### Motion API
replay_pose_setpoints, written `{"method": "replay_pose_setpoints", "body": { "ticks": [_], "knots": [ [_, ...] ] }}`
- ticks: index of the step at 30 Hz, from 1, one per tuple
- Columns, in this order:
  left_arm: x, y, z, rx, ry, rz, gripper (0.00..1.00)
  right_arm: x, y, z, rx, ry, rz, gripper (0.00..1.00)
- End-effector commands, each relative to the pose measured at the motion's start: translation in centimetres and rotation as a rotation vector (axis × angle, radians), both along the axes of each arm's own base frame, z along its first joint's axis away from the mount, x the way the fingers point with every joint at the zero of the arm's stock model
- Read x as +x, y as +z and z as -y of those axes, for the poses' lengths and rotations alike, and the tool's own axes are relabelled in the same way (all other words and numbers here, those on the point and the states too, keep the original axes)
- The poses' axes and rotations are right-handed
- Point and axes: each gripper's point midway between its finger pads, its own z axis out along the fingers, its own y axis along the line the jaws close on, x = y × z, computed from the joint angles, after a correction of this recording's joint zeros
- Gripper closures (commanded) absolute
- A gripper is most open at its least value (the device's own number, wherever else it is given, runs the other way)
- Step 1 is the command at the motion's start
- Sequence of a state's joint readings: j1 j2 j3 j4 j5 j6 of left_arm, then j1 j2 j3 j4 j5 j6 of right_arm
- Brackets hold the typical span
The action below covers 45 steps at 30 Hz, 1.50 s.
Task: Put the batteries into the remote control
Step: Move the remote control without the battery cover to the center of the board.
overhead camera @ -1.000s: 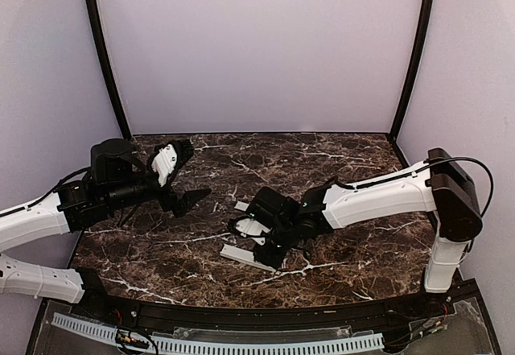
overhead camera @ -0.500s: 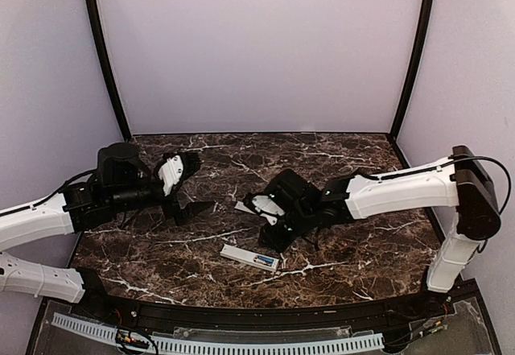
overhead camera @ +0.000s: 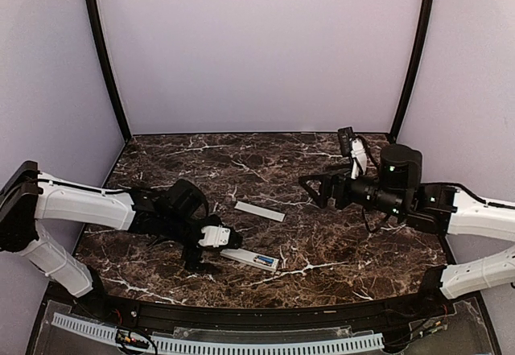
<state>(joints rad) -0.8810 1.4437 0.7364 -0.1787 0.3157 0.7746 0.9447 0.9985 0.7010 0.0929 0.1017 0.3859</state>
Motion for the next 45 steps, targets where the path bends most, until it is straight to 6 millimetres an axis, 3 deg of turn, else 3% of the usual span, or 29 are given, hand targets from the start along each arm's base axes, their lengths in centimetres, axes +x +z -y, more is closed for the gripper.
{"method": "replay_pose_setpoints", "body": {
  "ticks": [1,5,8,15,20,29,36,41,43,45],
  "knots": [
    [1.9,-0.7,0.5,0.065,-0.012,0.076,0.03,0.2,-4.0,0.1,-0.120,-0.022,-0.160,0.02],
    [2.6,-2.5,0.9,0.117,-0.015,0.054,0.11,0.7,-6.7,0.0,-0.197,-0.061,-0.269,0.05],
    [2.7,-3.6,1.2,0.152,0.014,-0.001,0.24,0.5,-7.6,-0.7,-0.206,-0.036,-0.307,0.08],
    [1.4,-3.6,1.0,0.133,-0.002,-0.040,0.36,0.2,-8.7,-0.6,-0.222,-0.057,-0.379,0.10],
    [0.9,-3.7,1.5,0.144,0.022,-0.043,0.46,0.0,-10.6,0.0,-0.265,-0.120,-0.499,0.11],
    [2.0,-3.4,4.1,0.137,0.200,-0.119,0.64,-1.2,-14.0,0.6,-0.355,-0.184,-0.699,0.12],
    [4.1,-3.2,7.9,0.079,0.273,-0.114,0.66,-1.3,-15.4,1.7,-0.351,-0.202,-0.794,0.13],
    [5.0,-3.8,8.9,0.083,0.274,-0.088,0.68,-1.2,-15.8,2.3,-0.352,-0.213,-0.818,0.13],
    [5.0,-3.8,9.1,0.084,0.271,-0.088,0.65,-1.2,-16.3,2.2,-0.362,-0.210,-0.833,0.13],
    [4.9,-3.8,8.9,0.093,0.266,-0.090,0.56,-1.3,-16.8,1.8,-0.368,-0.195,-0.850,0.13]
  ]
}}
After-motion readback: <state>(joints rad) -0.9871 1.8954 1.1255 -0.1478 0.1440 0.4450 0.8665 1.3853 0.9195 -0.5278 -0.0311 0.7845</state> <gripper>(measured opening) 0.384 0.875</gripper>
